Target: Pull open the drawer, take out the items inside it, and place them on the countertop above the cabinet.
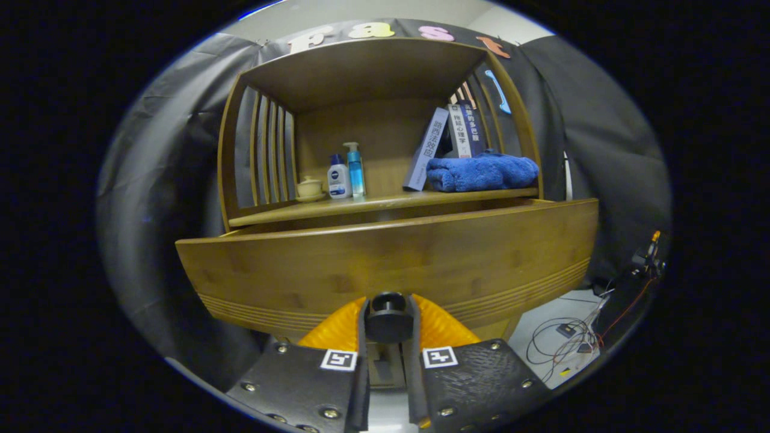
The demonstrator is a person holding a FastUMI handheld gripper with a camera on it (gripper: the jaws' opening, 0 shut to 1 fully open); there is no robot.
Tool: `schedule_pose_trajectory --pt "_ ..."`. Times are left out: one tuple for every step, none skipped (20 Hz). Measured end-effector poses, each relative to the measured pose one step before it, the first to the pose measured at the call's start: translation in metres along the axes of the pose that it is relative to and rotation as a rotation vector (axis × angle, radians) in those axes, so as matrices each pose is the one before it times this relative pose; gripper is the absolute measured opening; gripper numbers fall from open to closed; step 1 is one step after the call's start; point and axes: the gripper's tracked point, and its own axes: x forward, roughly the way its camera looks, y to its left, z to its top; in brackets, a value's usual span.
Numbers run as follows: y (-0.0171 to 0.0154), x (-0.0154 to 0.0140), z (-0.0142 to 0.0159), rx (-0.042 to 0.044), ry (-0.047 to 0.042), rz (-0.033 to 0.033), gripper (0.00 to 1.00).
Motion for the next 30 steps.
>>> schedule_pose_trajectory --pt "-0.00128 -0.00655 -0.00176 0.01537 0.00086 0.00094 0.26" --pt "-0.00081 -0.00689 -0.00366 0.01496 0.00469 0.00468 0.26" --pt "0.00107 -0.00585 -0.00113 0.00381 -0.00301 0.00643 0.26" --pt "-0.0001 -0.00153 -0.00158 -0.01228 0.00782 -0.00103 0.26" --pt "-0.00098 -0.00347 0.00034 -0.01022 -0.00017 -0.00277 0.26" --pt "0.0009 -0.0029 -0.00175 -0.00075 0.00473 0.00018 0.26" --pt "0.00001 0.00012 -0.00024 -0.0036 0.00794 0.00396 0.25" --pt "-0.00052 -0.00035 0.00011 0.00804 0.00309 0.00258 0.26" --pt "0.00072 0.001 -0.00042 0.00609 0.00732 0.00166 0.25" --pt "-0.00001 -0.00035 0.00048 -0.00052 0.00117 -0.00304 0.25" --pt "0.00017 0.00181 0.00006 -0.01072 0.00985 -0.00003 0.33" --pt "0.00087 -0.0027 -0.00108 -0.00927 0.01486 0.00302 0.44" --pt "-0.0028 -0.00157 0.00197 -0.00392 0.01545 -0.00633 0.55" --pt "0.00128 -0.00175 0.00368 0.00112 0.01063 0.00049 0.66" --pt "0.0016 -0.00374 0.00674 0.00277 0.00205 0.0071 0.77" --pt "-0.00156 -0.00875 0.00984 0.00265 -0.00866 -0.00142 0.88" --pt "-0.00045 -0.0013 0.00756 -0.00216 -0.01354 -0.00306 0.99" --pt "-0.00194 -0.0013 0.01088 -0.00315 -0.01028 -0.00865 0.99" --pt "-0.00008 -0.00027 0.00604 -0.0039 0.00176 -0.00602 0.99" --pt "0.00003 -0.00007 0.00608 -0.0023 0.00567 -0.00711 0.99" --pt "0.00043 0.00029 0.0086 0.0059 0.00332 -0.00908 0.99" --pt "0.0023 0.0004 0.00927 0.00589 0.00635 -0.00374 0.99" --pt "0.00186 0.00115 0.00983 0.01012 0.00548 -0.01017 0.99" --pt "0.00214 0.00229 0.00902 0.00822 0.01116 -0.00755 0.99" --pt "0.00443 0.00367 0.0083 0.00809 0.01678 -0.00073 0.99" --pt "0.00519 0.00454 0.00668 0.00717 0.01777 0.00496 0.99" --pt "0.0037 0.00649 0.00447 -0.00104 0.02187 0.00575 0.99" --pt "0.00267 0.00959 0.00361 -0.00878 0.0248 -0.00061 0.99" --pt "0.00005 0.0098 -0.00035 -0.02913 0.03566 -0.00193 1.0" --pt "0.00028 0.01018 -0.00213 -0.03542 0.03556 0.00062 0.99"
